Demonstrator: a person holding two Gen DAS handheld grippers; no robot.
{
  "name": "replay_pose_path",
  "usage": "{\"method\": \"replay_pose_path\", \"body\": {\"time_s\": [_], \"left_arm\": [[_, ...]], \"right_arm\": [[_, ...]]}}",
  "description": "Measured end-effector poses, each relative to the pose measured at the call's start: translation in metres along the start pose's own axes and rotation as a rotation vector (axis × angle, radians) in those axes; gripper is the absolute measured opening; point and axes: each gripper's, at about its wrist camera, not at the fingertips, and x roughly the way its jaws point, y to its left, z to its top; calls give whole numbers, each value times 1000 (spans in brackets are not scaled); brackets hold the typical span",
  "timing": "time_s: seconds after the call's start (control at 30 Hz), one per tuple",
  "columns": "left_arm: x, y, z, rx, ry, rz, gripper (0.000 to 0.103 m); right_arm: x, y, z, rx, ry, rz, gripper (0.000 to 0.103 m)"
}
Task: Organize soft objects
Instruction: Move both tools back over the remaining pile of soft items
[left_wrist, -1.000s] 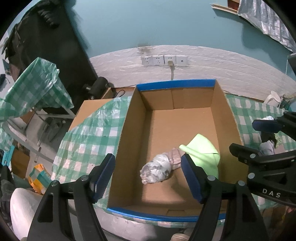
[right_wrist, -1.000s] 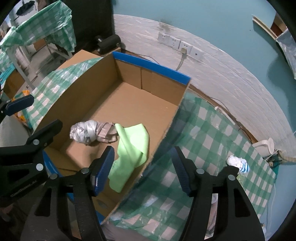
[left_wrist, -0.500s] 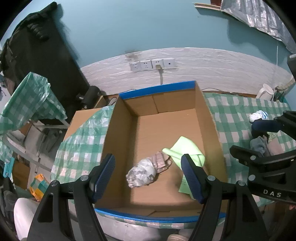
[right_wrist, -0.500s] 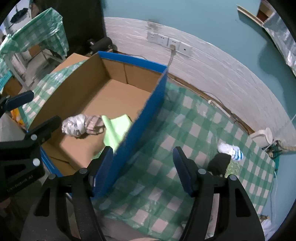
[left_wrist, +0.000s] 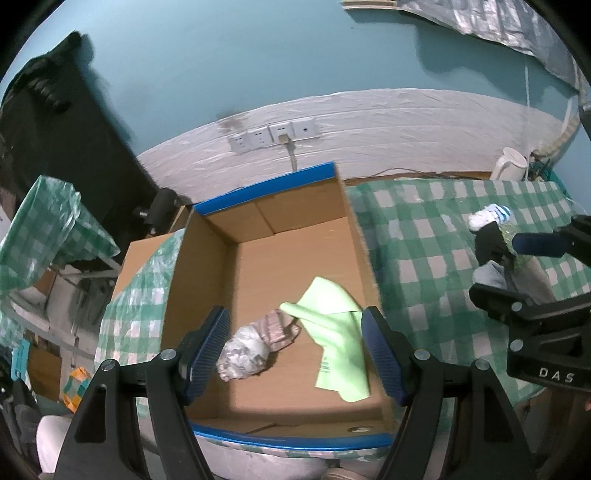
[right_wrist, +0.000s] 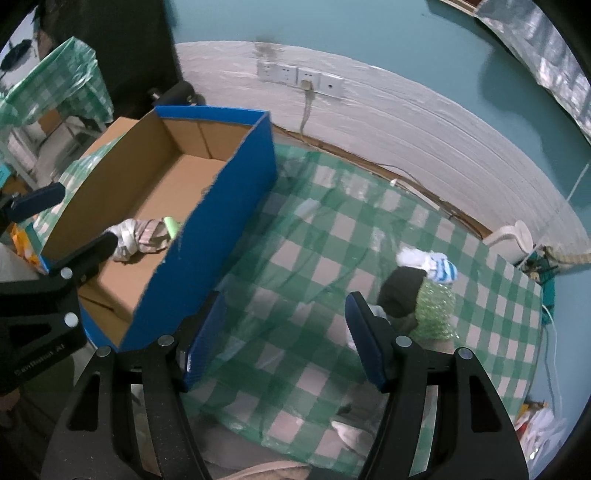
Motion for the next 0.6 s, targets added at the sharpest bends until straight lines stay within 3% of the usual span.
{"method": "replay_pose_path", "body": {"time_s": [0.6], "left_arm": [[-3,-65,7,101,-1,-29,75]], "right_arm": [[-5,-85,-45,165,38,-75,67]]}}
